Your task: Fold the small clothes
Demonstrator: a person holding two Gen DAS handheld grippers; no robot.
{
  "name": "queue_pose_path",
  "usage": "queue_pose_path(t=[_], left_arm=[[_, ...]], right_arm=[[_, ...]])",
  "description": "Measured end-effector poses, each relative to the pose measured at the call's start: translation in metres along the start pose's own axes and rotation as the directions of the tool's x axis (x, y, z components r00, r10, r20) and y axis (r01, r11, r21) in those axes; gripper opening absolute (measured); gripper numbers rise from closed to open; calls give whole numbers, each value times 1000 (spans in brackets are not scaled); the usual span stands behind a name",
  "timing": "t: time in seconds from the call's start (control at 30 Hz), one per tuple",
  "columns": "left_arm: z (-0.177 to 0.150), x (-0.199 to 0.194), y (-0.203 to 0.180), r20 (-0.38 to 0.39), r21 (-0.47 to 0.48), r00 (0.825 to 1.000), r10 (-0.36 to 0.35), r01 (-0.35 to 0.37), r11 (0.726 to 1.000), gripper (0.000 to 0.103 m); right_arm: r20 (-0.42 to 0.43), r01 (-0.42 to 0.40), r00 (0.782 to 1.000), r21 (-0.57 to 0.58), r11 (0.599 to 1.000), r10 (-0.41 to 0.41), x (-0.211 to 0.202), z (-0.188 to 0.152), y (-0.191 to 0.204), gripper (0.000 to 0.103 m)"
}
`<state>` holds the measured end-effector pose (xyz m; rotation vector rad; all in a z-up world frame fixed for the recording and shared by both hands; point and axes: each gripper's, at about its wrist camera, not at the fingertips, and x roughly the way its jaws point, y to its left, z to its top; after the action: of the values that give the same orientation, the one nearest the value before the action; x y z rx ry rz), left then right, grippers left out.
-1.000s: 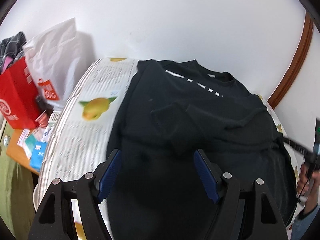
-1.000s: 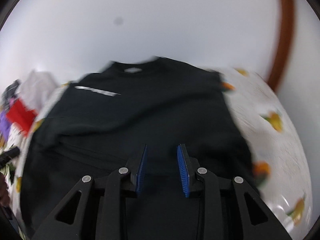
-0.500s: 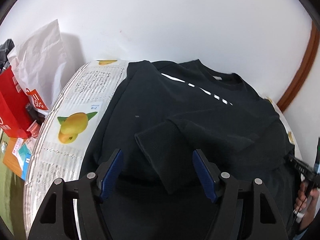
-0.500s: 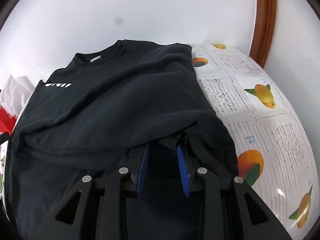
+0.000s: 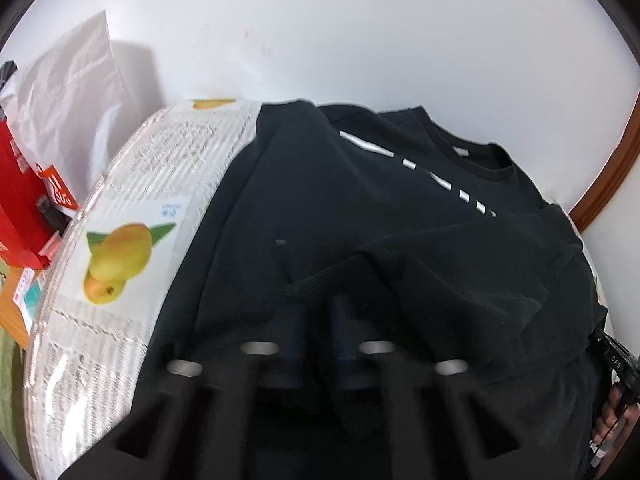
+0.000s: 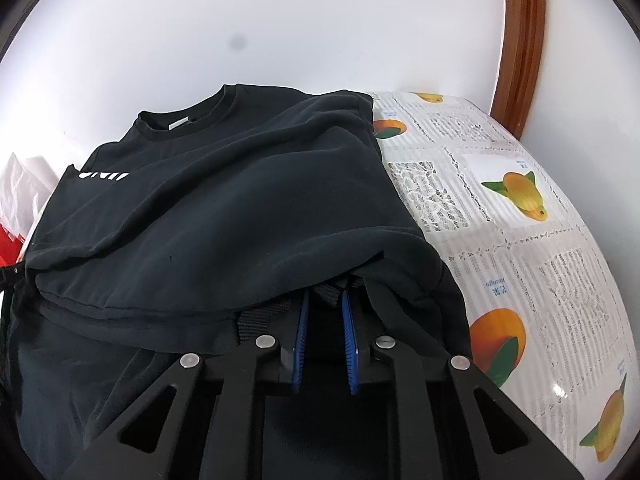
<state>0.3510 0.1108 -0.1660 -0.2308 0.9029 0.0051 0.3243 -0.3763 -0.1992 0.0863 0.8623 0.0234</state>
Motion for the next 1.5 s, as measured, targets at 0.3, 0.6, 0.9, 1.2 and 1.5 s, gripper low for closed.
queue_pose_path(t=[0.3,0.6,0.9,1.2,1.5], left_arm=[[25,-45,23,112,-78,989,-95,104,991,6],[28,-34,48,93,-90,996,-4,12,996,6],[19,-6,53,12,-103,1000,28,-27,994,6],[17,-10,42,24,-42,996,85,-84,996,8],[9,-30,36,40,-27,996,75,-74,997,11]], right_arm=[[-24,-16,1000,55,998,18,-2,10,-15,1],[-37,-12,999,-6,1000,12,-12,8,-8,2],[91,-95,990,-116,989,106,-61,26,8,13],[-5,18,1000,-43,999,-18,-2,25,-4,15],[49,62,997,-106,992,-57,-37,11,4,35]])
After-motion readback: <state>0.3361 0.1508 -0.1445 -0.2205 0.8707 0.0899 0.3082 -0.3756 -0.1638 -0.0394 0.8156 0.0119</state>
